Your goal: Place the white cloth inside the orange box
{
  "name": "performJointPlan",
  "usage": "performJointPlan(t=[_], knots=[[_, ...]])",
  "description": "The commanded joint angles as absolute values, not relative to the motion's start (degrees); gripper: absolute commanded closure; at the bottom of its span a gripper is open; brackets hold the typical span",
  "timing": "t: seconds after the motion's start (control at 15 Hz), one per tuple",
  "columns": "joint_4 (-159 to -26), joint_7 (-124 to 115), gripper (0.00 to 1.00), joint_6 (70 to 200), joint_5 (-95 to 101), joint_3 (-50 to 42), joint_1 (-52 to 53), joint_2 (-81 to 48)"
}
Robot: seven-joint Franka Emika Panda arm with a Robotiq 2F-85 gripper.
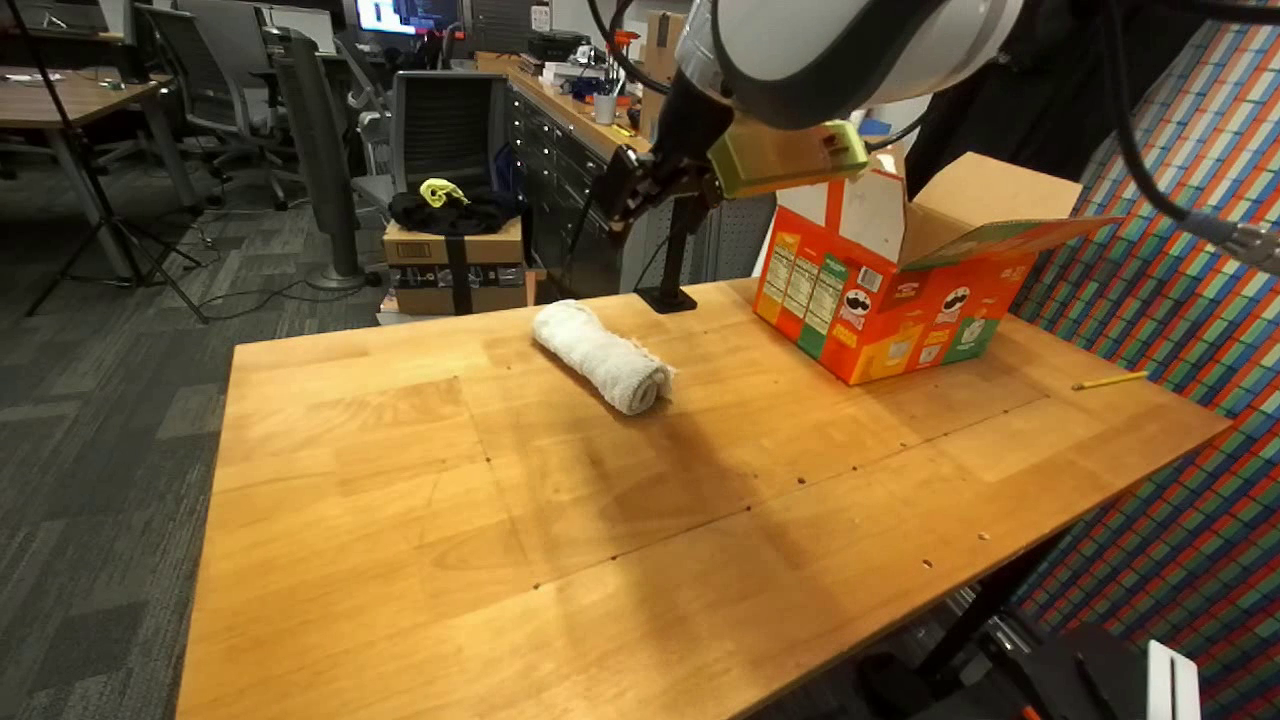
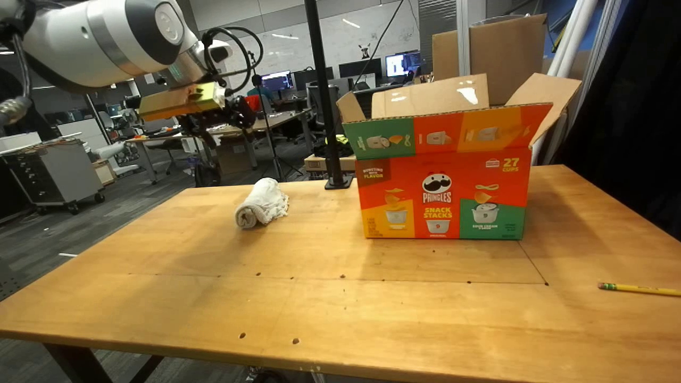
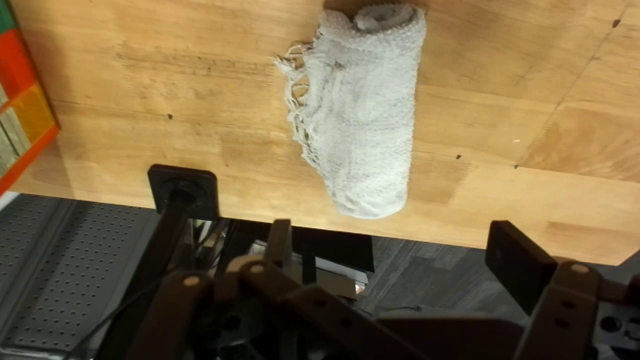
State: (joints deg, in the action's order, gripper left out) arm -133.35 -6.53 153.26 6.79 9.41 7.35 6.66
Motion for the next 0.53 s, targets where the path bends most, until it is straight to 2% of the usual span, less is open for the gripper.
performJointPlan(t=[0.0,0.47], knots=[[-129.37,-1.70,0.00,155.96,4.51,9.94,9.25,1.66],[-124.53,9.06,0.00,162.42,4.32,11.10,10.16,-7.19]])
